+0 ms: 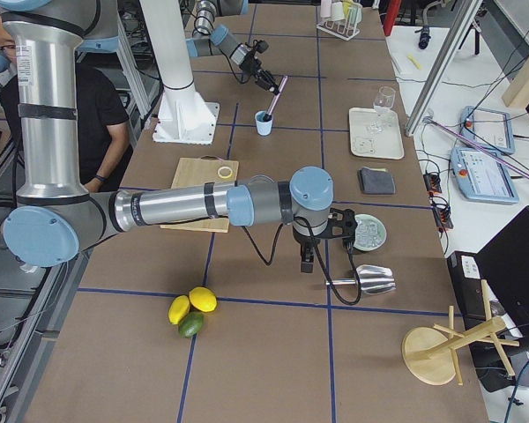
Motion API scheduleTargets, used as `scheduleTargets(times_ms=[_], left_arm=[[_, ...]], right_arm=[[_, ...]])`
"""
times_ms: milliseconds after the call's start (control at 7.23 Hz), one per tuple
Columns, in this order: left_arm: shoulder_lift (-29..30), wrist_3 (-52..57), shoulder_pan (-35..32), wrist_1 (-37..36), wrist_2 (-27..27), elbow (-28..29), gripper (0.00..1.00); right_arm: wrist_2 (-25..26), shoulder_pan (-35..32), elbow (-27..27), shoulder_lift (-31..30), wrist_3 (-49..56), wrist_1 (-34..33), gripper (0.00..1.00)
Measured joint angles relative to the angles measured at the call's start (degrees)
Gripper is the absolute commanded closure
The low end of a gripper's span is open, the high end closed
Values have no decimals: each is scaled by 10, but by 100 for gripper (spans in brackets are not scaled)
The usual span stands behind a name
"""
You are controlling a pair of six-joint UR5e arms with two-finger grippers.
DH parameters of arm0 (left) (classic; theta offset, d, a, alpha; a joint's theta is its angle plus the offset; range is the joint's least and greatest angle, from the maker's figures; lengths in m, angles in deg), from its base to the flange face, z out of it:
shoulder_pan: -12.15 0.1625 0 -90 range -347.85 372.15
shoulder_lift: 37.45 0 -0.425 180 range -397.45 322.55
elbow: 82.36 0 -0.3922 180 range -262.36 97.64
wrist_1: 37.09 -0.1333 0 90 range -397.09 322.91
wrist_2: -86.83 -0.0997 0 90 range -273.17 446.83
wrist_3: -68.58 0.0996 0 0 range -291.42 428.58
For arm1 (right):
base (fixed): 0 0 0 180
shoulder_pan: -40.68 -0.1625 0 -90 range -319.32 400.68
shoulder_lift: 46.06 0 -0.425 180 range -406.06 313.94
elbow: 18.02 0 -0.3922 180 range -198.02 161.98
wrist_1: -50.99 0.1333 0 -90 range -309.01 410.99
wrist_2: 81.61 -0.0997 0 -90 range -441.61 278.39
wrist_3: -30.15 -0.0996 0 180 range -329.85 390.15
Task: Squeeze lemon into cup
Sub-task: 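Lower the muddler into the cup and press down on the lemon slice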
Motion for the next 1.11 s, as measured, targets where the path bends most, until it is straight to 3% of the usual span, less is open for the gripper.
scheduleTargets(times_ms=[553,1106], left_arm=[[-1,0,12,22,5,22,100],[-2,62,-4,25,28,-36,100]], right_arm=[[0,0,-1,1,0,0,0],[0,0,-1,1,0,0,0]])
